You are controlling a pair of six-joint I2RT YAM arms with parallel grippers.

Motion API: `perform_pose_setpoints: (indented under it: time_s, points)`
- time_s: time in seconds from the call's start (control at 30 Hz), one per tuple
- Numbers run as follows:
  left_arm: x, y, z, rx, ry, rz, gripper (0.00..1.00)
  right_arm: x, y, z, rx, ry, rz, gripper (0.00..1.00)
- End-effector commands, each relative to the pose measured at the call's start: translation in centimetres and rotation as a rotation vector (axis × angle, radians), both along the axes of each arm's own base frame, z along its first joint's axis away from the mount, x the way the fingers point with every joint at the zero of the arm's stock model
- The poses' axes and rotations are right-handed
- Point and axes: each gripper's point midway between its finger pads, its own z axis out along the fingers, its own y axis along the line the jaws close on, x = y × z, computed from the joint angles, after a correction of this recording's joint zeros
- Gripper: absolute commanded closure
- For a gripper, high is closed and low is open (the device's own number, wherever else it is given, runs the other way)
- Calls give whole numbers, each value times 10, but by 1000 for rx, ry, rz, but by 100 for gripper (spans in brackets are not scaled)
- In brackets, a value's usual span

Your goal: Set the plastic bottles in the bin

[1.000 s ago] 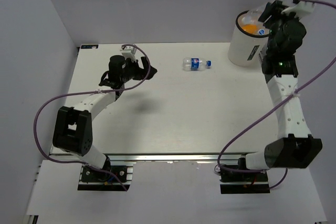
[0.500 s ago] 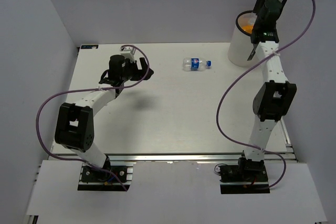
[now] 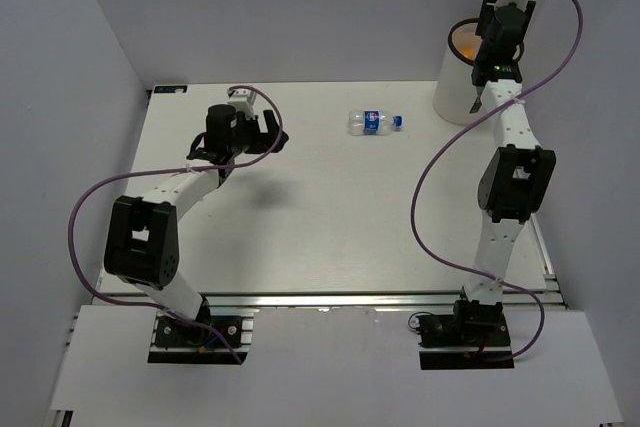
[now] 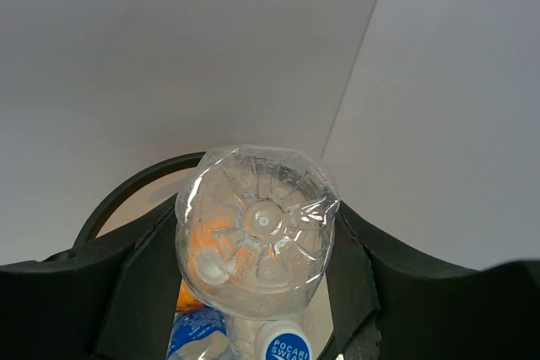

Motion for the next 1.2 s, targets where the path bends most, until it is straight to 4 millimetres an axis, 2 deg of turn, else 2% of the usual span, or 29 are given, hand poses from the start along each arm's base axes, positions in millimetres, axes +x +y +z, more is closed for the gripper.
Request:
perform_pose_setpoints:
  time_s: [0.0,0.03,0.07,0.27,0.43,0.5,0.53,0.57,0.7,0.8,0.93,1.0,1.03,1.07,1.17]
  points:
    - [5,7,7,14,-21,20,2,9,13,-22,76,41,117,86]
    - [4,7,6,15,-18,20,2,7,21,-14,92,25,160,87]
    - [4,8,5,16,-13,21,2,5,23,-16,126,24,176,89]
    - [1,8,-1,15,-6,19,2,-10,44,15,273,-32,352,86]
    - [1,5,-6,10,11,6,2,-19,36,33,297,-66,360,81]
    - [2,4,-6,7,12,4,2,-19,34,33,304,-68,351,69]
    - [2,5,-5,6,8,4,2,-17,32,30,306,-60,350,63]
    - [2,4,-4,3,7,0,2,-15,29,25,314,-51,342,53]
    - [1,4,-4,5,6,-2,2,-7,21,3,361,-16,333,31]
    - [0,4,-4,8,9,-5,2,-6,13,-2,389,-10,319,11]
    - [-1,2,-3,4,6,-17,2,-8,4,6,376,-21,290,11]
    - [-1,1,-1,-1,3,-24,2,-9,2,19,345,-39,288,11]
    - [-2,0,-4,-2,9,-28,2,-9,-1,16,347,-34,274,11]
    - [-2,-1,-4,-5,12,-33,2,-12,-3,33,312,-54,267,11]
    - [-1,-4,-5,-14,21,-50,2,-21,-17,47,287,-77,198,11]
